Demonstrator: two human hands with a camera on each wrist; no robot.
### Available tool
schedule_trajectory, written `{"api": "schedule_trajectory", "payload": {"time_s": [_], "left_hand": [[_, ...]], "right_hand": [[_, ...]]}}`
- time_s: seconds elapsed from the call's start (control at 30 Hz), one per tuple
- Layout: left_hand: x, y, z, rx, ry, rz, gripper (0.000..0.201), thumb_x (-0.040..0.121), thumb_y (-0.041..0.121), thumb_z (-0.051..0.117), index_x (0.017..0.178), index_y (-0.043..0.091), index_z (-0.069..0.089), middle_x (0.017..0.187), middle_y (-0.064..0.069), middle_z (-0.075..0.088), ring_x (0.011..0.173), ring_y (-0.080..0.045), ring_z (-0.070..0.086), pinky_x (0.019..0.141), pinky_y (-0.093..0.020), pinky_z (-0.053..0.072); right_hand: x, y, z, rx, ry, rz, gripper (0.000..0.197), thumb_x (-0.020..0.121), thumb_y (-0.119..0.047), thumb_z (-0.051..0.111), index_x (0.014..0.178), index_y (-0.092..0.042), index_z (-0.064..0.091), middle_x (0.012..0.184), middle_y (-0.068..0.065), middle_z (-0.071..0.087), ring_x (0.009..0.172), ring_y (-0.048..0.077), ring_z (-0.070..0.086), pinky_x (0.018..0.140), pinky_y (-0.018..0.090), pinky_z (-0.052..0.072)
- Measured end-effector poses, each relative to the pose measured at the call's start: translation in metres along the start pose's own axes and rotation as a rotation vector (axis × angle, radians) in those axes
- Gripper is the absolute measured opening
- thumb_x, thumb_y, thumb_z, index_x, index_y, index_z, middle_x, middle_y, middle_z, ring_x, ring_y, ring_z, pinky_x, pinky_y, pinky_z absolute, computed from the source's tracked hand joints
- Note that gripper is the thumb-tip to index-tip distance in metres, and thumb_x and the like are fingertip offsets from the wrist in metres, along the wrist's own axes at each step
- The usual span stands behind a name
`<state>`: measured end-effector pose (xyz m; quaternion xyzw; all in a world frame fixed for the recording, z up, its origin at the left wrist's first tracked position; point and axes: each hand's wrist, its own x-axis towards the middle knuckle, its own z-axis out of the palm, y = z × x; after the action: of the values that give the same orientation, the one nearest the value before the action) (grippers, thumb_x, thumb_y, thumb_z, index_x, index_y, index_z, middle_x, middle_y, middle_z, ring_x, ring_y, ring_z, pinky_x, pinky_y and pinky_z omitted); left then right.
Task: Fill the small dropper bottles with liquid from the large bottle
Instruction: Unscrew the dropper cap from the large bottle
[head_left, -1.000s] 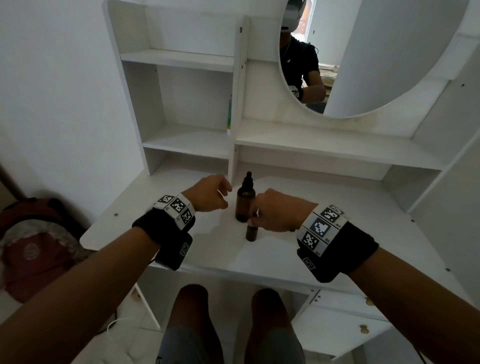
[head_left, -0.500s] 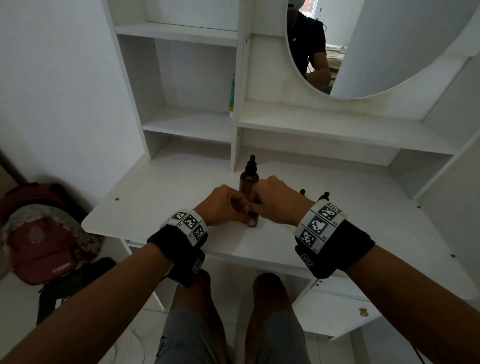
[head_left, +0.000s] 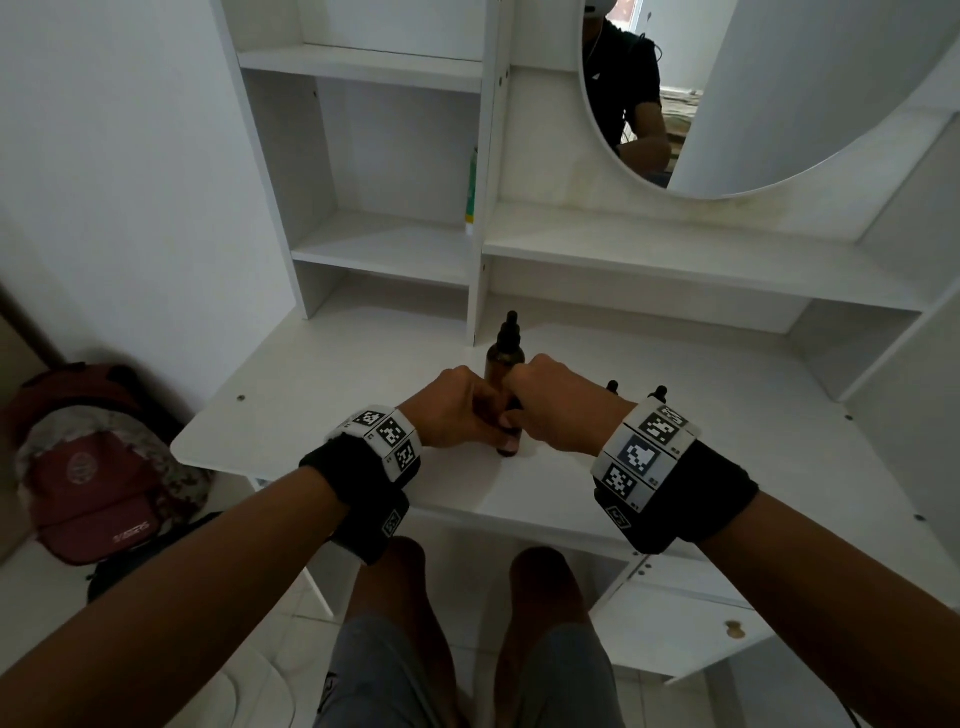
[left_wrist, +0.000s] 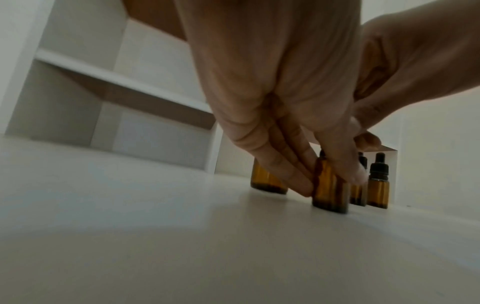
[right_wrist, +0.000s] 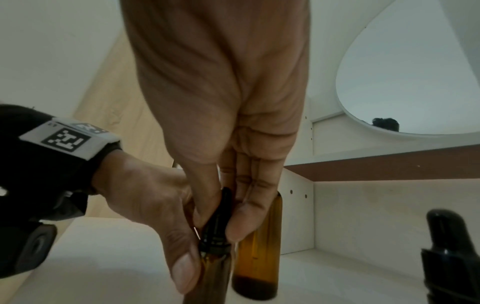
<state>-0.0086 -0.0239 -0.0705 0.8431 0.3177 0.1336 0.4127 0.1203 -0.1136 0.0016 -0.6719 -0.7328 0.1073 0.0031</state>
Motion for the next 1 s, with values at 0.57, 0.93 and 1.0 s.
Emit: {"api": "schedule_trajectory", "payload": {"time_s": [0.57,0.93,1.0], "left_hand": [[0.006,-0.004,0.000,0.038,-0.050,-0.035,0.027,0.069,0.025,0.089,0.090,0.012,0.079,0.088,-0.003,0.077,0.085,-0.018,0.073,0.090,-0.042,0.057],[0.006,-0.007,-0.002,0.026,-0.057,-0.046,0.034,0.065,0.033,0.089,0.088,0.010,0.079,0.086,-0.006,0.077,0.084,-0.023,0.073,0.088,-0.047,0.057],[0.005,-0.007,-0.001,0.021,-0.065,-0.022,0.044,0.060,0.042,0.087,0.088,0.009,0.078,0.087,-0.009,0.077,0.084,-0.025,0.073,0.087,-0.047,0.057]], "right_hand": [[-0.011,-0.008,-0.011,-0.012,-0.062,-0.010,0.023,0.091,-0.003,0.058,0.113,-0.006,0.064,0.102,0.011,0.061,0.086,0.023,0.062,0.068,0.024,0.046],[-0.006,-0.013,-0.012,-0.057,-0.072,0.015,0.017,0.093,-0.011,0.057,0.107,-0.003,0.061,0.094,0.011,0.058,0.073,0.018,0.052,0.063,0.025,0.043],[-0.008,-0.015,-0.012,-0.072,-0.051,0.032,0.014,0.094,-0.021,0.058,0.095,-0.007,0.056,0.078,0.004,0.048,0.064,0.014,0.048,0.055,0.022,0.039]]}}
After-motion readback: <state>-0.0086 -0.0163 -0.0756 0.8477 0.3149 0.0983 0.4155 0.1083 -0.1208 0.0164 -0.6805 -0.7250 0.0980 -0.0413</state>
